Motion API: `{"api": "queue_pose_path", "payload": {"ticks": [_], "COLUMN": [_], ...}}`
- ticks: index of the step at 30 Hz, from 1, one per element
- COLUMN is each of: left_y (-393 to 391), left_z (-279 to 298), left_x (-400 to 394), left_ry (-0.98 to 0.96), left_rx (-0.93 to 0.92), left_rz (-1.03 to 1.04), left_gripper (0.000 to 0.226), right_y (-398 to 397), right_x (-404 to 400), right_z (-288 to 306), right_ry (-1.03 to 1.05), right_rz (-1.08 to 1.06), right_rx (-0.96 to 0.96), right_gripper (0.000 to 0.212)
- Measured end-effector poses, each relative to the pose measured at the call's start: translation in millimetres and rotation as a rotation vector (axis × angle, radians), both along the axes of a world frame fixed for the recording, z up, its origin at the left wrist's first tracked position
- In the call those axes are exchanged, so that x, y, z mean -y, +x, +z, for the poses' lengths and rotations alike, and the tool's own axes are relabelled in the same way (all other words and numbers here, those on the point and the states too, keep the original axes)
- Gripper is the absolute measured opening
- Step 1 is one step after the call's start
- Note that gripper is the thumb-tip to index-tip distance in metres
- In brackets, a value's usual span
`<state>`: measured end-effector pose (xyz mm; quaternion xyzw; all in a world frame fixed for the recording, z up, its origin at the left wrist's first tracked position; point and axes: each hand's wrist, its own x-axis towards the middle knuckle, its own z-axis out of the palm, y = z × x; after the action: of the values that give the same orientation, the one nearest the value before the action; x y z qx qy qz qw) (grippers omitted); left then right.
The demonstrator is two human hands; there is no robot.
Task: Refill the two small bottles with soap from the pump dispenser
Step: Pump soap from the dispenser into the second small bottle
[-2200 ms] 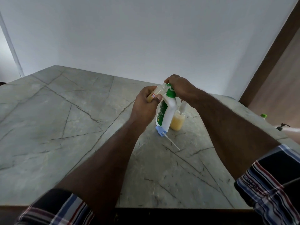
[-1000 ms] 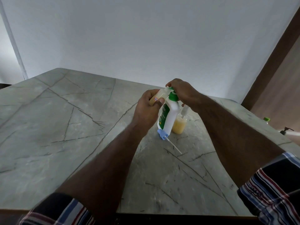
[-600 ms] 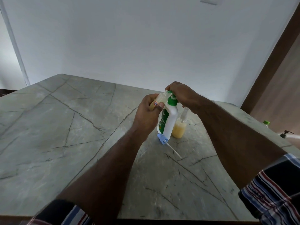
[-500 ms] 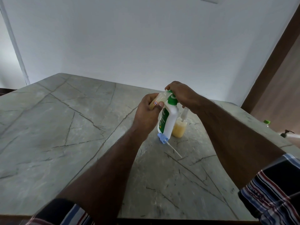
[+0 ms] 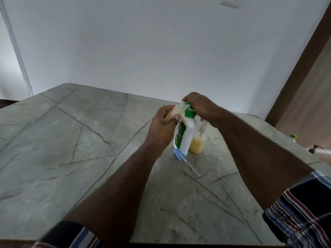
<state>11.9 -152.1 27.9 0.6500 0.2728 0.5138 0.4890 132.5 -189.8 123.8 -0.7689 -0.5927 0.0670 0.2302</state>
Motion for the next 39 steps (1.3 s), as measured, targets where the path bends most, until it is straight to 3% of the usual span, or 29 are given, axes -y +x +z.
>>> {"api": "queue_pose_path", "payload": {"ticks": [7,20,39], "left_y": [0.2,3.4,6.1], "left_z": [-3.2,-6.2,-8.2], "left_x": [-0.6,-3.9,-4.8], "left_ry": [-0.002,-0.045,-0.066], "left_rx": [-0.006,0.05,0.043], "left_rz": [0.0,-0.036,-0.026], "left_gripper": [0.029,0.021,0.018], "right_y": [-1.0,-4.9,-5.4], "right_x": [1.5,2.0,3.1], "right_z": [-8.2,1.8,0.7], "right_ry": [0.011,-0.006,-0.025], "right_rz": [0.023,-0.014,0.006], "right_rx": [0.044,-0.052,0.035], "right_gripper": [0.035,0.039,0.036]}}
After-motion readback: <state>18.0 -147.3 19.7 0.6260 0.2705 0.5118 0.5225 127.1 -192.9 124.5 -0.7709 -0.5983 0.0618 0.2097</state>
